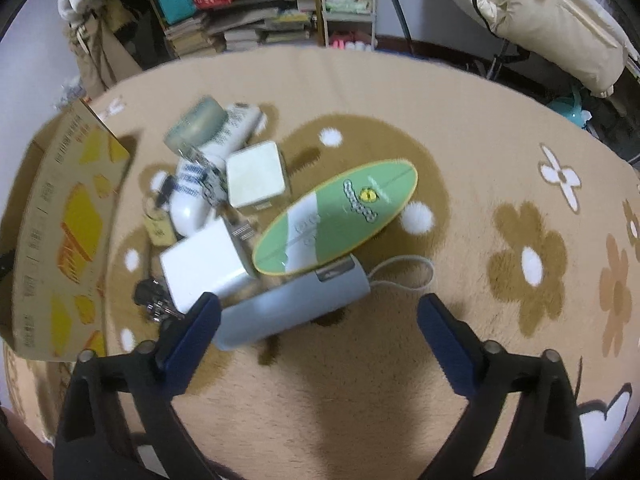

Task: Organize rigid objects
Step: 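Grasp the cardboard box wall with the left tool while the right tool grasps the blue power bank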

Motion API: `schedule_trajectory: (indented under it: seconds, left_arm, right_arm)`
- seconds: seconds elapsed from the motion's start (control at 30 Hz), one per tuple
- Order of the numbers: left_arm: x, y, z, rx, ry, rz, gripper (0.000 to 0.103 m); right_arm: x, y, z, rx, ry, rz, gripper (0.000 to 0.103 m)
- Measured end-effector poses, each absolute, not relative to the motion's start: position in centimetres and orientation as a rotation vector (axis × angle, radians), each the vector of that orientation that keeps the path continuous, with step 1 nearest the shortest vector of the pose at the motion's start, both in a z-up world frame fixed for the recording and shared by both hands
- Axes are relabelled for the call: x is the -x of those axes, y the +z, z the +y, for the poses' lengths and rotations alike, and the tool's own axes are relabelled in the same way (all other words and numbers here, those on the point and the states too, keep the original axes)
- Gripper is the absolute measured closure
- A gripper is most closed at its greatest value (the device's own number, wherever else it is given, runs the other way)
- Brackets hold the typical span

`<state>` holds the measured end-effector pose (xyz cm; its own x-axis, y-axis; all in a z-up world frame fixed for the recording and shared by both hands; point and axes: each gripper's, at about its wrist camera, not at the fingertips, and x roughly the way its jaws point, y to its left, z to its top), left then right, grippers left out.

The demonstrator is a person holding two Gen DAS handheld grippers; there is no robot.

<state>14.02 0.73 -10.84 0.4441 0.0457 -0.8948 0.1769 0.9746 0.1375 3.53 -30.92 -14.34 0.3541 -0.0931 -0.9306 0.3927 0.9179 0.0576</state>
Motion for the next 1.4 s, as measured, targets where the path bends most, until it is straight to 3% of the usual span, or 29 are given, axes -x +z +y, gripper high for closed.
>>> schedule_trajectory:
  seconds: [0.27, 0.43, 0.5, 0.7, 0.83, 0.97, 1.1, 1.27, 1.4]
  left_arm:
    - [-14.2, -11.6, 1.4, -0.211, -0.052, 1.145, 0.032]
    - [-14.4, -12.0, 1.6, -0.193, -0.060, 1.175, 0.053]
    - [-14.5, -12.3, 1.6, -0.203, -0.055, 1.189, 0.067]
    - [-14.7, -12.9, 1.7, -0.221, -0.043, 1.210, 0.086]
    - [-14.4, -13.0, 1.2, -0.247, -0.054, 1.205, 0.090]
    - [-14.4, -12.9, 1.4, -0.233, -0.058, 1.207, 0.090]
    - [-14.5, -13.0, 1.5, -0.230, -0.055, 1.210, 0.089]
    - [-14.3, -13.1, 1.3, -0.262, -0.045, 1.206, 0.088]
    - [-14.2, -12.8, 1.5, -0.242, -0.048, 1.208, 0.090]
  right_arm:
    - [-4.6, -17.1, -31.8, -0.339, -0.357, 1.242, 0.003]
    - [-4.9, -17.6, -32.4, -0.419, -0.368, 1.235, 0.003]
    - [-4.8, -17.8, -32.4, -0.457, -0.359, 1.241, 0.003]
    - [-5.4, -18.3, -31.6, -0.386, -0.380, 1.241, 0.004]
    - [-6.1, -19.2, -31.5, -0.355, -0.422, 1.280, 0.019]
    - [-6.2, -19.0, -30.7, -0.334, -0.420, 1.284, 0.046]
    - [-5.8, -19.0, -30.2, -0.355, -0.424, 1.274, 0.051]
    - [-5.6, -18.2, -29.8, -0.343, -0.384, 1.224, 0.074]
    - [-5.7, -16.8, -28.9, -0.277, -0.383, 1.199, 0.074]
